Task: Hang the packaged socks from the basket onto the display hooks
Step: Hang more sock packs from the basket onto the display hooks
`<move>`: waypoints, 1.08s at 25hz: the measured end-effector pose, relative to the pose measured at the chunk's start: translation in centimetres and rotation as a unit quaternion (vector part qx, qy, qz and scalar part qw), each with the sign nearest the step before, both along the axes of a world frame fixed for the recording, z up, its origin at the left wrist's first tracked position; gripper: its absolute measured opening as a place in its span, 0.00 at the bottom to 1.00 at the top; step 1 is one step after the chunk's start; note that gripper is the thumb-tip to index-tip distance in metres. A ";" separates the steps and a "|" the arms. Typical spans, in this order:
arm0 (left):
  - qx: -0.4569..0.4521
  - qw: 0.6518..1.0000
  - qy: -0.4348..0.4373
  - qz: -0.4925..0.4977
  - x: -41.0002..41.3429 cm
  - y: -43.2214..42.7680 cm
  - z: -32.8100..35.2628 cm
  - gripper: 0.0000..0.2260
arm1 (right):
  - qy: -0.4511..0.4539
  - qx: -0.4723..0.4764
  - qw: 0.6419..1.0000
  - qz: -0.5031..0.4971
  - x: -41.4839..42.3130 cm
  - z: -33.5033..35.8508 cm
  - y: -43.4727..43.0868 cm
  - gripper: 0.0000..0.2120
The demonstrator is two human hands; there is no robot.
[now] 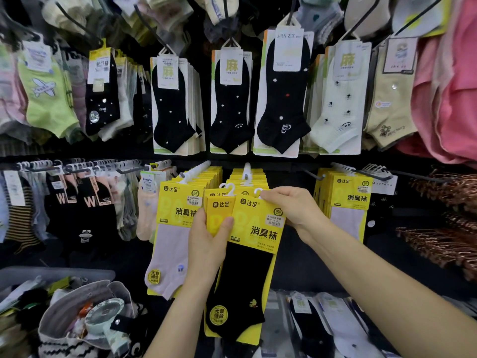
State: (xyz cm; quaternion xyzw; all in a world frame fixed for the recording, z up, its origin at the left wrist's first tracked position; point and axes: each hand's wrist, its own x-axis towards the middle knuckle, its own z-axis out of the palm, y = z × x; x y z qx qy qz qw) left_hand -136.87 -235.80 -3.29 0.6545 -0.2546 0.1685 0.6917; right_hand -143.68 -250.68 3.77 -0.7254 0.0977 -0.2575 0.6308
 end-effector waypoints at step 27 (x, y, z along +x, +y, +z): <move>-0.066 0.995 0.047 -0.057 -0.3 -1.0 -0.8 0.10 | 0.026 -0.153 0.988 -0.009 -1.1 2.5 -1.7 0.03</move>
